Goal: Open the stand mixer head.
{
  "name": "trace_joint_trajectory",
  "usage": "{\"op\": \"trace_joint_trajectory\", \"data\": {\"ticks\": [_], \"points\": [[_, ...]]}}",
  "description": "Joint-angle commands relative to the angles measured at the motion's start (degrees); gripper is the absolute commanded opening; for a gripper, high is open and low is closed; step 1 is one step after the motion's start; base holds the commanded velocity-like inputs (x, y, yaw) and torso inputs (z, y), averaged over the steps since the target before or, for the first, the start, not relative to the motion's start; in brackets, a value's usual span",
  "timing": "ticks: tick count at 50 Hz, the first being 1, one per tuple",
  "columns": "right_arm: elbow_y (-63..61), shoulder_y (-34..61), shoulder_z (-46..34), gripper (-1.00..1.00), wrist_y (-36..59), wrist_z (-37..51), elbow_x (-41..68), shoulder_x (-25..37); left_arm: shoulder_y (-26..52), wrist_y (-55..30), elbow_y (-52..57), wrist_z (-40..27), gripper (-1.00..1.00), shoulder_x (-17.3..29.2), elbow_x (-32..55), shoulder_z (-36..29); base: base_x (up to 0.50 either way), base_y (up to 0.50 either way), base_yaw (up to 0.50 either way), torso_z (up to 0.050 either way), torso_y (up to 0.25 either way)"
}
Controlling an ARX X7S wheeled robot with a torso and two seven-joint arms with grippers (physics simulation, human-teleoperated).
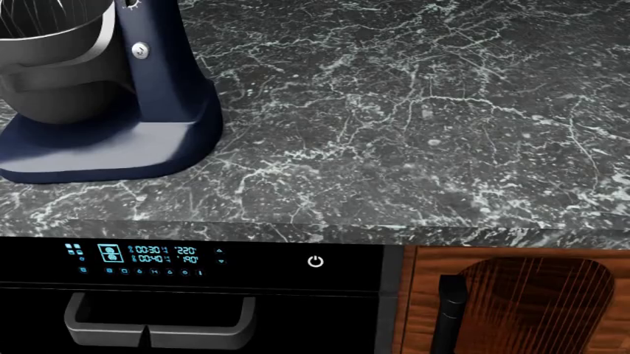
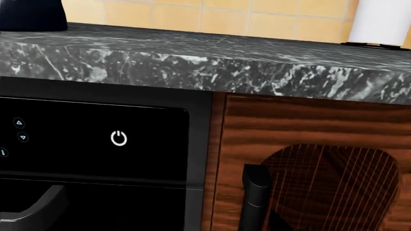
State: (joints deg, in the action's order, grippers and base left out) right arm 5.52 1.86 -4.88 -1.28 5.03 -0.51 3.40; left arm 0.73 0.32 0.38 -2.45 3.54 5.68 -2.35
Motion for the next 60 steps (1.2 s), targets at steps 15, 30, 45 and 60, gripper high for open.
{"op": "trace_joint_trajectory", "data": {"ticks": [15,30,45,60], "points": [[0.03,0.49,-3.64,1.0,2.42,4.07,-2.83,2.33,-0.31,1.95,0.7,-2.04,1.0,2.19,1.4,-2.02,0.0,0.5,0.0,0.0,0.0],[0.61,0.87,-4.81,1.0,2.22,4.85,-2.5,3.23,-0.33,3.8,-0.84,-3.0,1.0,2.96,1.49,-3.31,0.0,0.5,0.0,0.0,0.0],[2.46,1.28,-3.64,1.0,1.74,3.01,3.89,2.96,-0.23,2.87,-0.56,-4.86,1.0,3.45,1.8,-3.88,0.0,0.34,0.0,0.0,0.0],[3.32,1.64,-4.25,1.0,1.43,3.56,4.97,3.52,-0.74,1.67,0.81,-2.16,1.0,4.64,6.35,-4.86,0.0,0.0,0.0,0.02,0.0]]}}
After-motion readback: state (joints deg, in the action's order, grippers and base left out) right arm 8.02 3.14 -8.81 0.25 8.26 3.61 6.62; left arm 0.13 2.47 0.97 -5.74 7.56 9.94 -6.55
